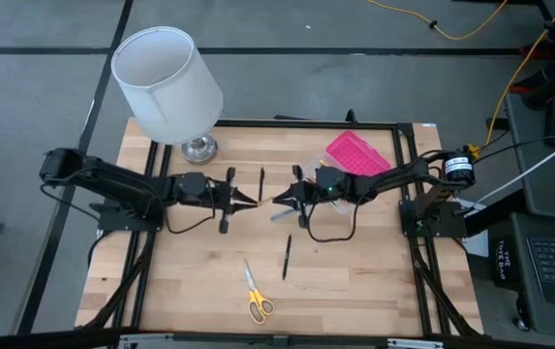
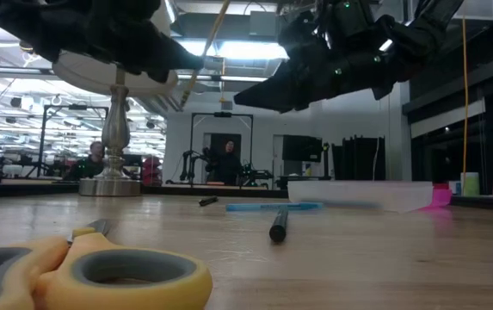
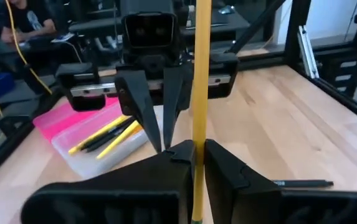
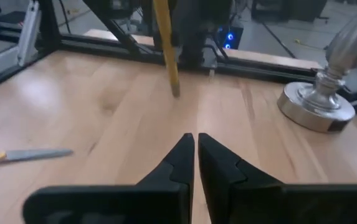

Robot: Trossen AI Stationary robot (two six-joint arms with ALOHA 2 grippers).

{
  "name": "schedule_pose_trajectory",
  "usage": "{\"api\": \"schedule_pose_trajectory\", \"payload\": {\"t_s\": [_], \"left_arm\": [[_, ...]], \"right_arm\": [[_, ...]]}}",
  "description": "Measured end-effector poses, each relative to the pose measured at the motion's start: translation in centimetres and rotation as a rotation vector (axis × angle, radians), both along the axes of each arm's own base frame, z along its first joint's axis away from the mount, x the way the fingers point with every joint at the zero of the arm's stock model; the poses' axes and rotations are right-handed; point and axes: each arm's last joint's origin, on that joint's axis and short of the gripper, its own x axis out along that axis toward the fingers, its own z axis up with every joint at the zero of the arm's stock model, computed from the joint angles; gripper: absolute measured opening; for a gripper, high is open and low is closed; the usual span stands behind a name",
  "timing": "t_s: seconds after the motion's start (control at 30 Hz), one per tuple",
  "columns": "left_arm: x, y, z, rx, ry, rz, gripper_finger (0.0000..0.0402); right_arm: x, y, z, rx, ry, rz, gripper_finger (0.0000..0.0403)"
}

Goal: Pick & place school supplies into a supply box
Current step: Put the yellow pencil into the pink supply box

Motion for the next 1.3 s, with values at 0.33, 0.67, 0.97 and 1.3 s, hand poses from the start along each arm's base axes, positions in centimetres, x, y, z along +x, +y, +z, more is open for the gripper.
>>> {"api": "schedule_pose_trajectory", "payload": {"t_s": [0.33,0.67,0.97,1.3], "left_arm": [[1.4,-0.1,-0.5,0.081,-0.092,-0.017,0.0015],[1.5,-0.1,0.7,0.132,-0.220,-0.005,0.0015],[1.5,0.2,0.7,0.076,-0.217,0.093,0.0015],[1.5,0.2,0.7,0.073,-0.216,0.100,0.0015]], "right_arm": [[-1.9,0.1,3.8,0.046,-0.015,-0.010,0.0028],[-3.4,0.1,7.7,-0.015,-0.165,-0.002,0.0013],[-3.4,0.1,7.8,-0.022,-0.188,-0.001,0.0029],[-2.9,0.3,7.9,-0.066,-0.272,0.075,0.0113]]}}
